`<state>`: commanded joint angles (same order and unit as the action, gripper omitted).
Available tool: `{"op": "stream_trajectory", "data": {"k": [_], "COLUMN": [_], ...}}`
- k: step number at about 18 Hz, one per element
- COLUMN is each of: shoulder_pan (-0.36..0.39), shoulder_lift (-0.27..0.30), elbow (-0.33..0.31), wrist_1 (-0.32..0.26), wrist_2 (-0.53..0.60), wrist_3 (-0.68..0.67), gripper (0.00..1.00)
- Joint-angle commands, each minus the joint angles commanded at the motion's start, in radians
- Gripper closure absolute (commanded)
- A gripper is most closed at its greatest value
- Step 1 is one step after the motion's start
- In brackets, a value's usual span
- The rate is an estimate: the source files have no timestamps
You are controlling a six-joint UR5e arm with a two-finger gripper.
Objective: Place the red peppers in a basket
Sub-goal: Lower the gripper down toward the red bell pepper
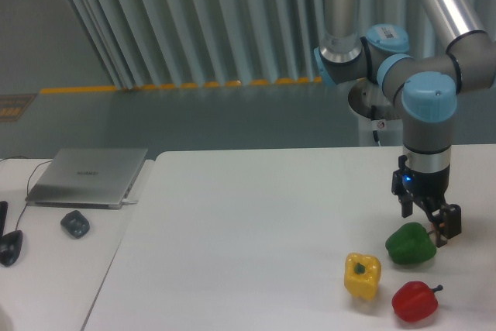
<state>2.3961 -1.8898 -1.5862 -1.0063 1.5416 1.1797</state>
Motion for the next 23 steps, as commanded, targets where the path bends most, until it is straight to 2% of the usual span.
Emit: {"op": "stream_trajectory", "data": {"k": [4,14,19,23], "shoulder_pan": [-0.005,-0.101,-0.101,-0.118], "shoulder_lift": [-0.02,-0.117,-0.153,-0.178], "elbow": [0.041,0.12,0.124,0.152], "wrist_1": [0.02,0.035,0.055,0.06], "wrist_2": [0.003,0.132,0.147,0.198], "wrist_3": [-0.13,-0.107,-0.106,-0.106], "gripper": [0.0,0.0,0.0,0.0]}}
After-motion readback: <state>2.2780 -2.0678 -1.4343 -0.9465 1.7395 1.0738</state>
